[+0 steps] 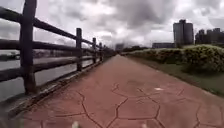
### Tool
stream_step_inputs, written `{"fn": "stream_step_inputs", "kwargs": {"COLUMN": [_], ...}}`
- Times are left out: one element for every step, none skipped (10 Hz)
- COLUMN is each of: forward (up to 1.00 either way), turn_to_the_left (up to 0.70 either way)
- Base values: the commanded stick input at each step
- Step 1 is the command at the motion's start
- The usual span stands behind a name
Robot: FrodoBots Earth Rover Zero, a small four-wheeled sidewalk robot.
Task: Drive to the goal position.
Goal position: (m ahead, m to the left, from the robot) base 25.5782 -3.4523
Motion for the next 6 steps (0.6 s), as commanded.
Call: {"fn": "stream_step_inputs", "kwargs": {"forward": [0.7,0.7,0.7,0.7,0.7,0.7], "turn_to_the_left": [0.0,0.0,0.0,0.0,0.0,0.0]}}
